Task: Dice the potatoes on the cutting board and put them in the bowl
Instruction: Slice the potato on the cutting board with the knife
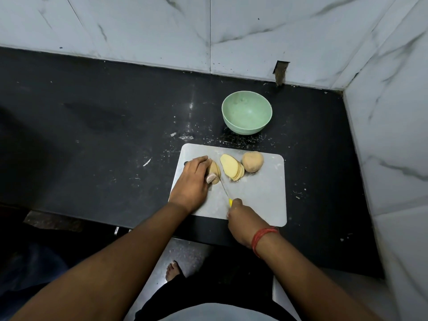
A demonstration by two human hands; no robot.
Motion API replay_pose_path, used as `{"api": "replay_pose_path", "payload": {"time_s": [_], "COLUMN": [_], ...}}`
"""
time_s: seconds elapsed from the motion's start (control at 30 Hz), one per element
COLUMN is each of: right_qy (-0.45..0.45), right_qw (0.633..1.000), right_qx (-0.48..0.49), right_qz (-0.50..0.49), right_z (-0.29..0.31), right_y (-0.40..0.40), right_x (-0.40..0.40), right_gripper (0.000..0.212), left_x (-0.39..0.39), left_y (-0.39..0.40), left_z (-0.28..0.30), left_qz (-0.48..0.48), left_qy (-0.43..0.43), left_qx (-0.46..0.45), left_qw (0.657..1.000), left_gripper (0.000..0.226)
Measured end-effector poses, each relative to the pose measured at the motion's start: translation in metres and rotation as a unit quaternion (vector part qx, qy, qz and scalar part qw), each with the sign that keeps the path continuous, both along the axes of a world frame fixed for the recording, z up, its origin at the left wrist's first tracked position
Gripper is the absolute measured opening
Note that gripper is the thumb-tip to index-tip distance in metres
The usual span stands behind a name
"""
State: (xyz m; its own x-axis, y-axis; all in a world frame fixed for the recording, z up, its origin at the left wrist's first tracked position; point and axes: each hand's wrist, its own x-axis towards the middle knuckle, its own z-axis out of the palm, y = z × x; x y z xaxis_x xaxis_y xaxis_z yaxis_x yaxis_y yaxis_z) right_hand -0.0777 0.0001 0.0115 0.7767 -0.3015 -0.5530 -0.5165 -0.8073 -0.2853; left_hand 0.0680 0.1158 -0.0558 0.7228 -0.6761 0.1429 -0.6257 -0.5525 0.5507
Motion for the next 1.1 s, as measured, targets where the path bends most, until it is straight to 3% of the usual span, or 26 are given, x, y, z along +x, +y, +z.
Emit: {"api": "replay_pose_path", "payload": {"time_s": [0.23,0.43,0.53,0.63,0.93,1.1], "right_qy": [0.016,-0.040,-0.033,-0.023,-0.028,0.006], "right_qw": [0.999,0.993,0.989,0.989,0.989,0.996], "right_qx": [0.019,0.054,0.084,0.097,0.103,0.067], "right_qz": [-0.027,-0.094,-0.117,-0.109,-0.103,-0.055], "right_z": [0.007,0.027,0.025,0.023,0.024,0.025], "right_y": [0.000,-0.001,-0.002,0.000,0.004,0.008], "right_x": [-0.025,0.002,0.026,0.040,0.046,0.048], "right_gripper": [0.030,0.022,0.037,0.048,0.028,0.039], "left_x": [-0.001,0.001,0.000,0.000,0.000,0.001], "left_y": [0.000,0.002,0.004,0.004,0.004,0.002], "left_z": [0.003,0.002,0.003,0.004,0.002,0.001], "left_qz": [0.004,0.010,0.011,0.009,0.007,0.005], "left_qy": [0.007,0.029,0.027,0.026,0.015,0.004], "left_qx": [-0.005,-0.033,-0.035,-0.033,-0.034,-0.028], "left_qw": [1.000,0.999,0.999,0.999,0.999,1.000], "left_gripper": [0.050,0.044,0.042,0.044,0.039,0.036]}}
